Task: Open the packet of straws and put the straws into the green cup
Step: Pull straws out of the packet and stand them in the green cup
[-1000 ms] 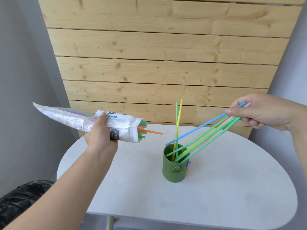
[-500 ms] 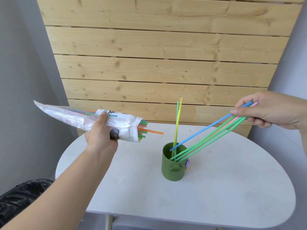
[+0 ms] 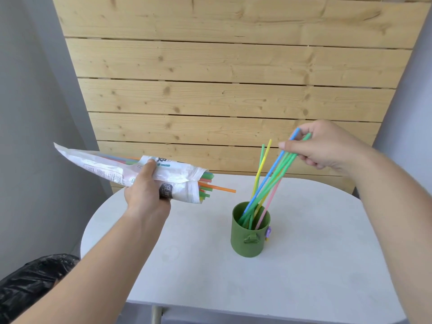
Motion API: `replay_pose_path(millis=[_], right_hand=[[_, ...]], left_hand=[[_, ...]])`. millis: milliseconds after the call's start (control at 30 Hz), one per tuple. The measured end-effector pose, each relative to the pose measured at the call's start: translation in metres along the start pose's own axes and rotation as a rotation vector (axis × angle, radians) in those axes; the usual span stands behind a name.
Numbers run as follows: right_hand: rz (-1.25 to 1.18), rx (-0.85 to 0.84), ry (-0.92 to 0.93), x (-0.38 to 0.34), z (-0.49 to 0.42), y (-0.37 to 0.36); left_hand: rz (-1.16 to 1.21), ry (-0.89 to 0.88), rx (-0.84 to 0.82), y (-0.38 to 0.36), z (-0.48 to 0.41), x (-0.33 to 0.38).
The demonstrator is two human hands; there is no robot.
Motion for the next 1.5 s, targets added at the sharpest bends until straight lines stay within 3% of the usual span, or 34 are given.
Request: replay_pose_path(millis=[200, 667, 833, 900, 967, 1167, 1333, 1500], right_hand=[[-0.135, 0.148, 0.007, -0.010, -0.020, -0.048], [-0.003, 0.387, -0.002, -0.008, -0.029, -0.068], [0.184, 0.557, 0.000, -0.028, -0.002, -0.058], [0.225, 0.509, 0.022, -0.039, 0.013, -0.060], [0.225, 0.352, 0.013, -0.050, 0.028, -0.070], [-0.425, -0.202, -0.387, -0.058, 0.061, -0.118], [-0.884, -0.267, -0.534, -0.065, 0.070, -0.132], [-1.074, -0.283, -0.616, -0.063, 0.072, -0.143]], left_hand=[[0.010, 0.018, -0.013, 0.000, -0.002, -0.002], [0.042, 0.042, -0.051, 0.001, -0.007, 0.004], [0.065, 0.029, -0.052, -0.005, 0.001, 0.009], [0.066, 0.014, -0.050, -0.009, 0.005, 0.014], [0.068, 0.003, -0.068, -0.012, 0.009, 0.019], [0.064, -0.039, -0.177, -0.027, 0.024, 0.024], [-0.048, -0.147, -0.308, -0.033, 0.031, 0.022], [-0.149, -0.290, -0.430, -0.037, 0.033, 0.024]])
Point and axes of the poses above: each hand's wrist, its own z-axis away from the middle knuckle, its own y-axis out of the back of the hand, x = y × z, the point moved 1 cm from there along -z, towards the middle knuckle, and after that the axes turned 12 degrees about z, right-handed, at the moved point
